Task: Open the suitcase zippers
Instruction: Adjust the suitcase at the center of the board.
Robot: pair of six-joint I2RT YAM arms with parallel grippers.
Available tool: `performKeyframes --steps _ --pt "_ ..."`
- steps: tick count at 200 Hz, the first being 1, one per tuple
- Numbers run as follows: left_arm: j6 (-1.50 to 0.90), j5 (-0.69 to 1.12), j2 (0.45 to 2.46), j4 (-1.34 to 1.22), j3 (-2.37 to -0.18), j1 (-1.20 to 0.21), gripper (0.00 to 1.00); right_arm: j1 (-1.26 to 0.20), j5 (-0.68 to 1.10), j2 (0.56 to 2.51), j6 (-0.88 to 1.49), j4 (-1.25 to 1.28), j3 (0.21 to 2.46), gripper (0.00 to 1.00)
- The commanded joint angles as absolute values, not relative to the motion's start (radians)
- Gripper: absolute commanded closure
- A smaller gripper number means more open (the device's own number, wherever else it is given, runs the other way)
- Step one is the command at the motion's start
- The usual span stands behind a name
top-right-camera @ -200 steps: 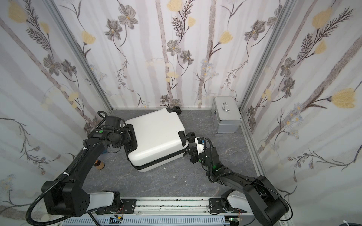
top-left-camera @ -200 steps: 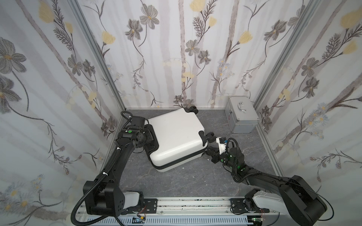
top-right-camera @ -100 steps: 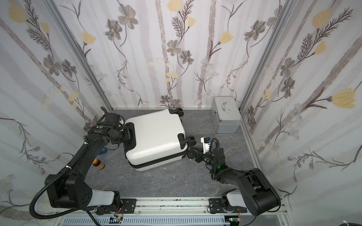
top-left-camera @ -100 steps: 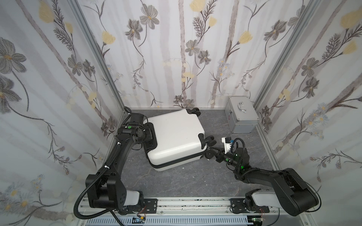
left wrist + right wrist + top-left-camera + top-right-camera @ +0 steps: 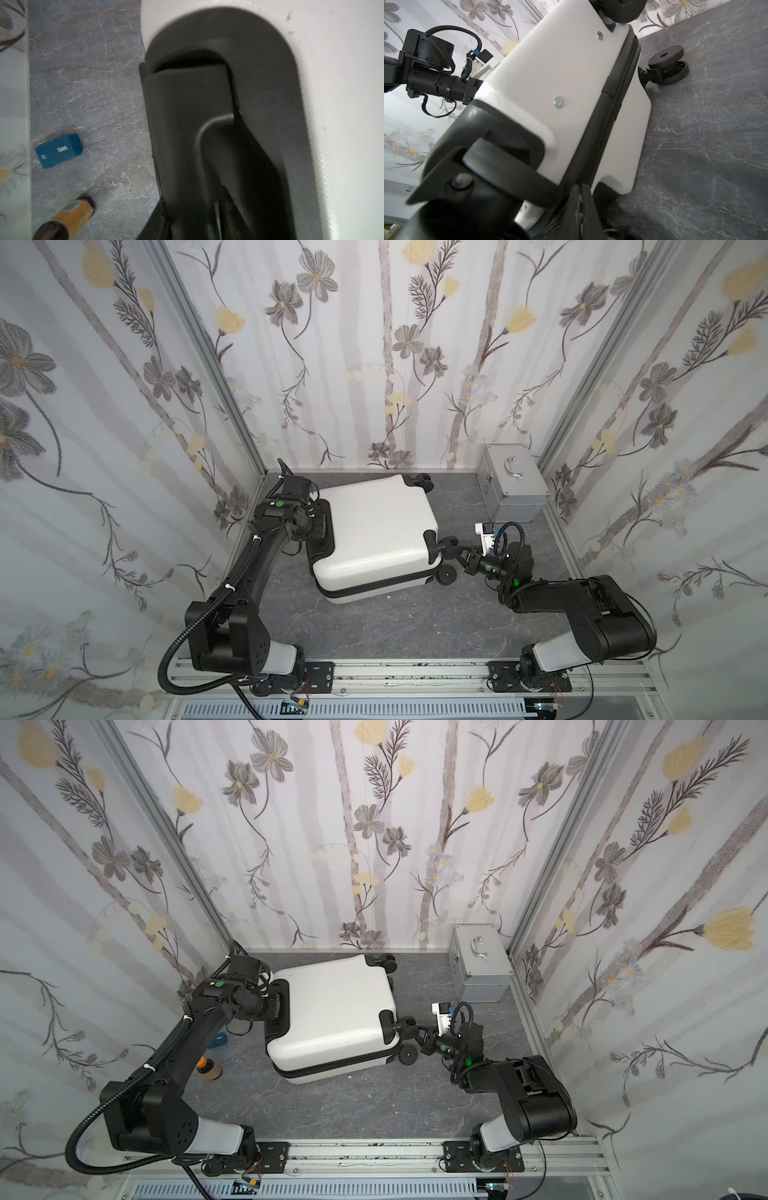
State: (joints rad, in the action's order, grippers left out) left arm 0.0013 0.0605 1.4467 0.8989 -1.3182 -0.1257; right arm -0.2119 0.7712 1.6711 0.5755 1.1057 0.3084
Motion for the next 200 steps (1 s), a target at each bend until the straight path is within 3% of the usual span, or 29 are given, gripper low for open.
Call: performKeyframes --steps 1,31,59,67,123,167,200 --pt "0.406 0.036 1.487 0.957 -1.37 -0.129 1.0 -0.197 0.605 1.694 0.58 1.226 0.339 1.0" --pt "0.496 0.045 1.547 0.989 -1.446 -0.133 0.97 -0.198 0.613 1.716 0.586 1.238 0.361 1.0" --pt "0.457 0.081 1.489 0.959 -1.479 -0.151 0.56 -0.209 0.616 1.718 0.6 1.25 0.361 1.0" --pt "0.446 0.108 1.453 0.944 -1.479 -0.151 0.48 -0.212 0.613 1.718 0.601 1.253 0.358 1.0" --pt "0.487 0.23 1.237 0.81 -1.478 -0.221 0.42 -0.23 0.597 1.694 0.6 1.269 0.318 1.0" --pt "0.602 0.36 1.256 0.815 -1.473 -0.499 0.4 -0.269 0.574 1.69 0.598 1.268 0.298 1.0" --pt "0.613 0.375 1.418 0.819 -1.527 -0.687 0.36 -0.285 0.556 1.67 0.597 1.275 0.277 1.0"
